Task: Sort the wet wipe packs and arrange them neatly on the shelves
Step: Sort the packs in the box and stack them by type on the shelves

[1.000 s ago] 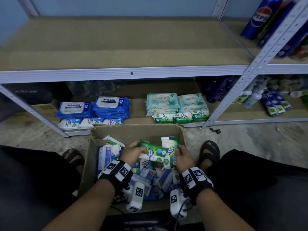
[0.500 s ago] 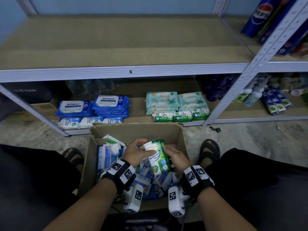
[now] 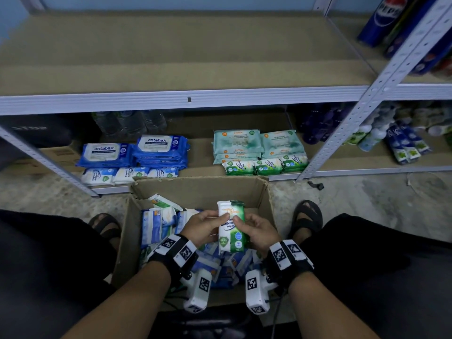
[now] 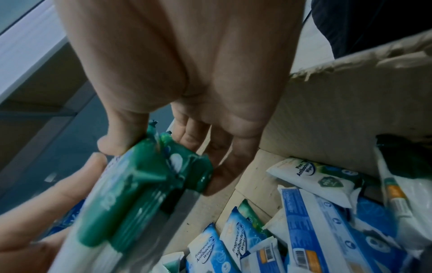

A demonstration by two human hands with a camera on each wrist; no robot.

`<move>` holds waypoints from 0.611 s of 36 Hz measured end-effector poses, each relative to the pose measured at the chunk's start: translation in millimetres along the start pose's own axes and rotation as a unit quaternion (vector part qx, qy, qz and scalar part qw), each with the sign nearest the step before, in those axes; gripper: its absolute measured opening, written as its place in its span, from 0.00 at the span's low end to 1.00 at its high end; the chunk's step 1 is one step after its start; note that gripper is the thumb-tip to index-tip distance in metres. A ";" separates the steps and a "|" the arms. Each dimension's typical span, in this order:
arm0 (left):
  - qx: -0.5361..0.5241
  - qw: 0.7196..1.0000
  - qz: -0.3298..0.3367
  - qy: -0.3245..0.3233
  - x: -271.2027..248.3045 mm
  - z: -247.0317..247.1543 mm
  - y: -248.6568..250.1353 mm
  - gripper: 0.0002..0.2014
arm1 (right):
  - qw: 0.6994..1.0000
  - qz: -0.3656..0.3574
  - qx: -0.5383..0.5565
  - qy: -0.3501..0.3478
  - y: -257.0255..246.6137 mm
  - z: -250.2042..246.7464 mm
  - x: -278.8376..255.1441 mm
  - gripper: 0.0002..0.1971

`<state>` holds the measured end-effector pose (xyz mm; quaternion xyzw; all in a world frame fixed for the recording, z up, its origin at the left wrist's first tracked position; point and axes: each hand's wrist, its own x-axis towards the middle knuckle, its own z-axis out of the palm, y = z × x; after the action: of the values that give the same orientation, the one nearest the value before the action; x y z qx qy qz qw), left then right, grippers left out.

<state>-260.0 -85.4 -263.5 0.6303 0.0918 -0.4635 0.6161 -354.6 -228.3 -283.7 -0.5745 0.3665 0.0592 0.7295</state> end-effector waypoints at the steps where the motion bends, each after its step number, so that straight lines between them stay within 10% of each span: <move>1: -0.004 1.000 -0.004 -0.005 0.0 -0.3 0.1 0.18 | 1.000 -0.002 -0.008 0.003 -0.3 -0.3 -0.2 0.31; 6: -0.006 0.999 -0.025 -0.030 5.5 -3.4 -3.9 0.22 | 0.999 -0.021 -0.049 0.009 -2.8 -4.9 -0.4 0.15; 15: -0.032 0.997 -0.059 -0.023 33.0 -0.5 -12.1 0.25 | 0.966 -0.096 -0.234 0.062 -20.7 -14.9 11.0 0.18; 19: -0.030 0.997 -0.070 0.003 46.6 1.0 -14.4 0.23 | 0.857 -0.179 -0.429 0.223 -44.1 -31.6 3.7 0.23; 22: -0.010 0.996 -0.074 0.041 60.7 -1.1 -23.7 0.23 | 0.831 -0.026 -0.518 0.201 -53.7 -41.1 -2.0 0.28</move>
<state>-242.2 -106.8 -322.5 0.6341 0.1680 -0.4802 0.5823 -348.0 -281.7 -242.7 -0.8768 0.4057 0.1041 0.2363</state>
